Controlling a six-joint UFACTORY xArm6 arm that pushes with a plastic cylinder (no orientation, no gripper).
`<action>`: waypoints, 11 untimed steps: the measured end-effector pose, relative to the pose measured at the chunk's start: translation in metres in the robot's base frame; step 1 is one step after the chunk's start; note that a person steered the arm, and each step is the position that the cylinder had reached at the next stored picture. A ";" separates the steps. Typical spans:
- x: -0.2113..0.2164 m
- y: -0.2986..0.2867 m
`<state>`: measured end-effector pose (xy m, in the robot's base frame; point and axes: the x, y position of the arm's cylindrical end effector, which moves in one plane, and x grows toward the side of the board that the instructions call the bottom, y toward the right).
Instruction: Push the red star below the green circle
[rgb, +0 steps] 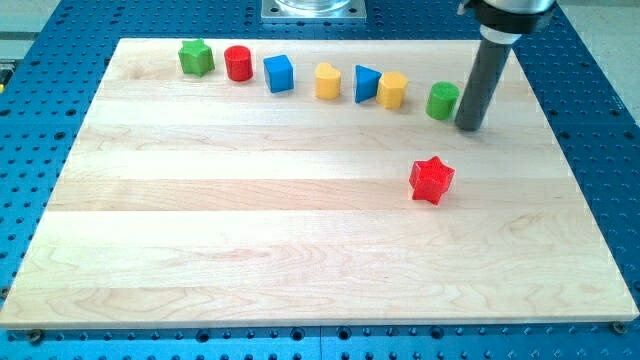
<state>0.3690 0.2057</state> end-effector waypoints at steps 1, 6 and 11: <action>-0.022 -0.008; 0.191 -0.049; 0.092 -0.036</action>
